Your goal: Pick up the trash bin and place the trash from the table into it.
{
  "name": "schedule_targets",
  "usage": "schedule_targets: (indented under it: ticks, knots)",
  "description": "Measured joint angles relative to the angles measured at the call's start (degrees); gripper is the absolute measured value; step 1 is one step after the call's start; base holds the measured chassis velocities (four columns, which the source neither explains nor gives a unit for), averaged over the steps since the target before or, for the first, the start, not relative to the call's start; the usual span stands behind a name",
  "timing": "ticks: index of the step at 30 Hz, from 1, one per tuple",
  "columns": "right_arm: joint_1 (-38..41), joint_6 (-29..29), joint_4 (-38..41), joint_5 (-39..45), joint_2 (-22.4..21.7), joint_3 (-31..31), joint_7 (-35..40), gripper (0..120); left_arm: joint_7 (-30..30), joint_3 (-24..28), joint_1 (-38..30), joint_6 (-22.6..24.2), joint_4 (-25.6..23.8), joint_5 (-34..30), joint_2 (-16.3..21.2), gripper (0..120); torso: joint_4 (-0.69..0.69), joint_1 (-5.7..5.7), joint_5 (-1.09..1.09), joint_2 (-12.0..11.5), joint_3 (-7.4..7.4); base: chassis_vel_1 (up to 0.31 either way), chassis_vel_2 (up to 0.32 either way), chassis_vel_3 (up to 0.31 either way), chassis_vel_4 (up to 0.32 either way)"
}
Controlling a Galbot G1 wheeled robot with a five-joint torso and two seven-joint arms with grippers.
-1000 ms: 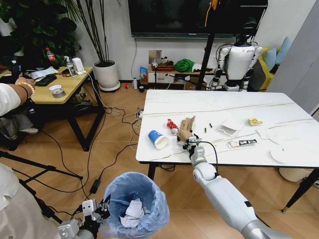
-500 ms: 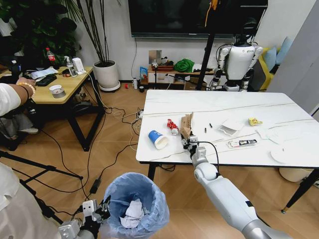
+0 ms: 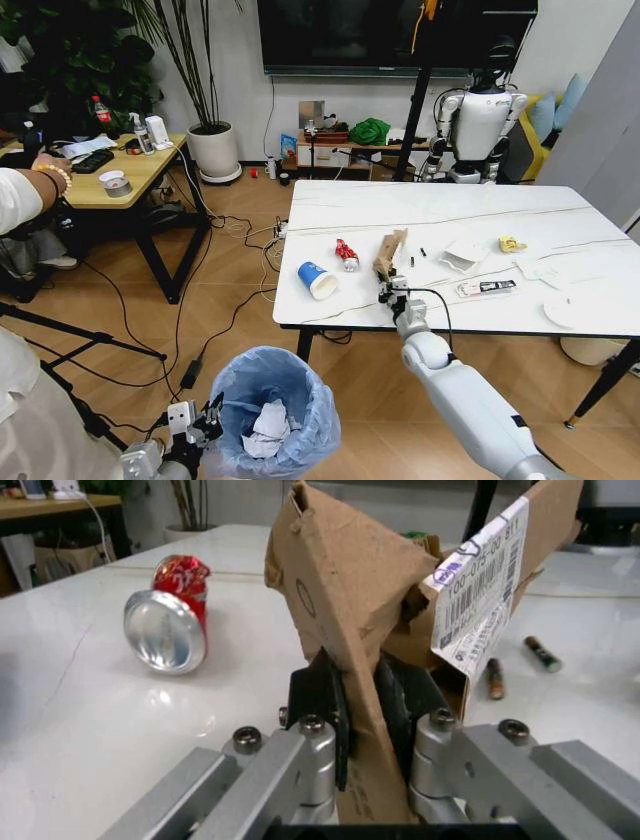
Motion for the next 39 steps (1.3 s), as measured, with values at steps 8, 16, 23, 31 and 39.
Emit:
schedule_targets:
  ticks: [8,16,23,31,39]
  knots:
    - [-4.32,0.39,7.07,1.57,-5.55,4.04,-0.58,7,-0.16,1.17,-1.91,0.00,0.08,-0.44,0.26,0,0.00,0.00,0.00,0.00,0.00,0.000,0.000,0.000,0.000]
    - [-15.10,2.11,24.08,6.27,-14.40,12.59,-4.38,7,-0.25,3.66,-5.64,0.11,2.11,-1.09,-0.40,0,0.00,0.00,-0.02,0.00,0.00,0.000,0.000,0.000,0.000]
    - [-24.49,5.98,35.37,7.94,-18.70,15.91,-9.48,7,-0.07,4.44,-5.32,0.17,2.17,-1.24,-0.38,0,-0.03,-0.01,-0.01,0.00,-0.01,0.000,0.000,0.000,0.000]
    - [-31.84,8.15,45.18,7.27,-20.96,15.10,-16.51,7,0.41,4.27,-5.20,-0.02,2.04,-0.56,-1.29,0,-0.01,0.00,-0.03,0.01,-0.01,0.000,0.000,0.000,0.000]
    - [-37.25,10.78,46.93,2.32,-23.04,12.86,-23.54,7,0.96,4.76,-7.09,-0.02,4.01,-1.32,-1.93,0,0.00,0.00,-0.03,0.00,-0.01,0.000,0.000,0.000,0.000]
